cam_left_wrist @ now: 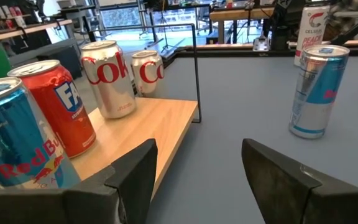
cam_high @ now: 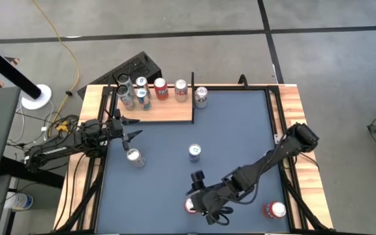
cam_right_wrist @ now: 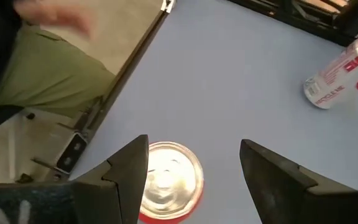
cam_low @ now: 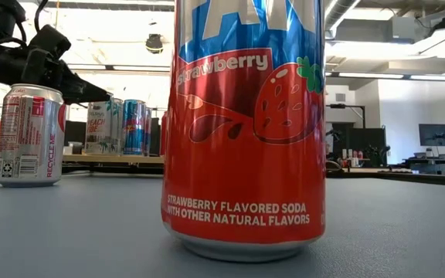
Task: Place canned beverage on shelf
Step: Put the left red soda can on the shelf aligned with the other red soda can
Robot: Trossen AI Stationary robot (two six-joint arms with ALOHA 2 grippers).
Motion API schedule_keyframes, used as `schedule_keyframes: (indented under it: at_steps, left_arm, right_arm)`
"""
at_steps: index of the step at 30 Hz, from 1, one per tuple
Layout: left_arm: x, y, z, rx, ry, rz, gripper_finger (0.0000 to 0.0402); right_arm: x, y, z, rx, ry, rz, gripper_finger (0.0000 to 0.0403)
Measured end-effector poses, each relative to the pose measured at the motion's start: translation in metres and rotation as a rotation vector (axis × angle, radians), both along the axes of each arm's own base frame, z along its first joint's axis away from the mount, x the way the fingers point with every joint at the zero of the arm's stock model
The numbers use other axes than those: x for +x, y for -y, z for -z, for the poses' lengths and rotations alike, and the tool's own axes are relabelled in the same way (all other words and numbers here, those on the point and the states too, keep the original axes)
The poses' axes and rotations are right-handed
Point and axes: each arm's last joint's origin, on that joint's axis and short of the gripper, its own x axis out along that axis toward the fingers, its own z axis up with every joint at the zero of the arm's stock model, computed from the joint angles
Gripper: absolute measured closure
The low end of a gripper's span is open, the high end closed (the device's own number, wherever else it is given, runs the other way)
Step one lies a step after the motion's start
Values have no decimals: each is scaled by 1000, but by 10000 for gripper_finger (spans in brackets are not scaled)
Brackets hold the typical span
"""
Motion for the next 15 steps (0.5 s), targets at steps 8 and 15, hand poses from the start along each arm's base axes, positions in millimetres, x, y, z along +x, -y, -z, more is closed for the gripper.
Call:
schedule_keyframes:
  at_steps: [8,15]
  left_arm:
    - [0,0,0,-1,-2,0,177]
    - [0,0,0,-1,-3,0,177]
  right_arm:
    - [4,1,-4,-36,61,-45,147]
    - [11,2,-11,81,113,6,147]
